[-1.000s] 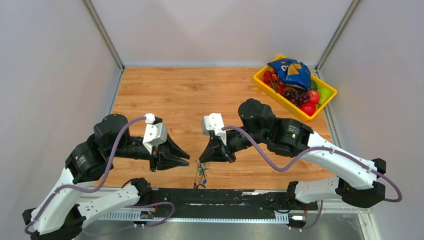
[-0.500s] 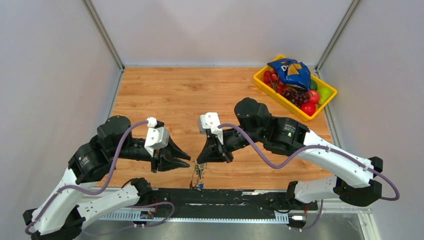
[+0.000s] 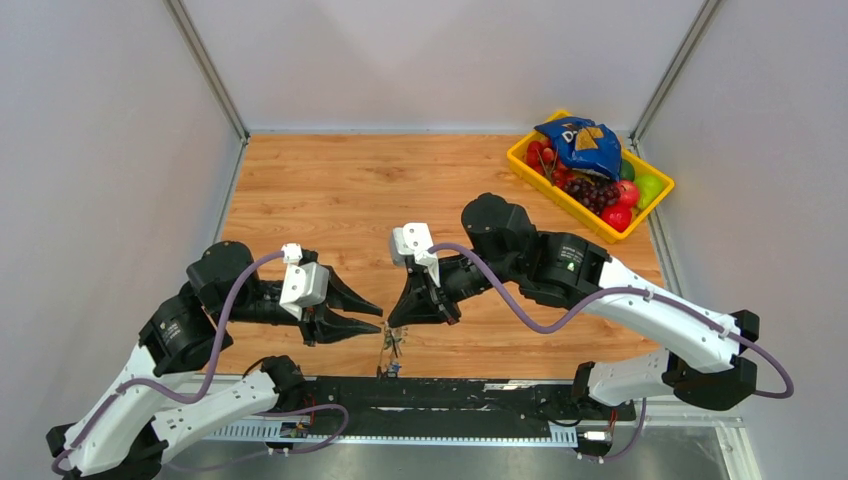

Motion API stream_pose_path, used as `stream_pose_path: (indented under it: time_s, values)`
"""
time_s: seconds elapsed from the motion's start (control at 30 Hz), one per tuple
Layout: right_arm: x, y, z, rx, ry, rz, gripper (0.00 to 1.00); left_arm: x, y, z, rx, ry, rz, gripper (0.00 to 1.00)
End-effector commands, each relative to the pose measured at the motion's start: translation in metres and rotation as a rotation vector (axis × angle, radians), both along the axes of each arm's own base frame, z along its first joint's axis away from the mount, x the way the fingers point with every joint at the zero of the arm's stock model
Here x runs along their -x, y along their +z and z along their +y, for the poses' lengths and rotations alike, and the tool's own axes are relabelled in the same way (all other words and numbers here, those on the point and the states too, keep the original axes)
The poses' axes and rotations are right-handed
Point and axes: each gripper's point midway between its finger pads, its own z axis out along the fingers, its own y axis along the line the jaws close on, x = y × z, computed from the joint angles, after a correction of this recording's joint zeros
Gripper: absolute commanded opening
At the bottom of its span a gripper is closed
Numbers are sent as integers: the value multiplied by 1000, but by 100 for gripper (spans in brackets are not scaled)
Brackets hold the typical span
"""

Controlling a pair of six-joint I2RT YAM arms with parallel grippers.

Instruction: Put the keys on the keyring

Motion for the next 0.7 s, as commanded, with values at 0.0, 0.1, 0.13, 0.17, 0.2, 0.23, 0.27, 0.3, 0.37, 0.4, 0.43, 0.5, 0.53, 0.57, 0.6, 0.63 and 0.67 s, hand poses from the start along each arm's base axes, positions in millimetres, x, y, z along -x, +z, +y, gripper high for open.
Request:
stream_pose_path:
  time_s: [0.0,0.1,0.13,0.17,0.2,0.23,0.27,0.3,0.37,0.4,0.43,0.5,0.53,0.57,0.6,0.63,0.67]
  values:
    - [4,42,5,-129,28,-31,0,-3,6,-4,38,-12,-56,39]
    - [3,44,5,-135,26,-33,0,-4,4,-5,31,-13,-59,39]
    - [4,45,5,-135,27,-32,0,-4,3,-5,29,-13,-60,39]
    - [4,46,5,-138,27,-33,0,-5,2,-5,26,-12,-61,39]
    - [3,46,6,-138,27,-33,0,-5,2,-5,25,-11,-63,39]
    - [3,46,6,-139,28,-33,0,-5,2,-5,25,-11,-66,39]
    - [4,46,6,-138,31,-33,0,-5,2,-5,26,-11,-68,38]
    - [4,46,6,-138,30,-32,0,-5,3,-5,28,-11,-71,38]
    - [4,46,6,-137,32,-31,0,-5,3,-4,29,-9,-77,38]
    - [4,45,6,-136,31,-31,0,-5,3,-4,31,-10,-79,37]
    - [4,45,7,-135,32,-30,0,-5,3,-4,31,-11,-81,37]
    - [4,45,7,-135,34,-29,0,-6,2,-4,29,-7,-82,35]
    - [4,45,7,-134,35,-28,0,-6,2,-4,29,-6,-87,35]
    - [4,44,8,-133,34,-27,0,-6,2,-4,29,-7,-88,34]
    - [4,44,7,-133,35,-27,0,-6,2,-4,31,-7,-92,34]
    - [4,44,7,-133,35,-27,0,-6,3,-4,32,-6,-93,34]
    - [5,44,7,-133,36,-28,0,-7,3,-4,31,-5,-95,33]
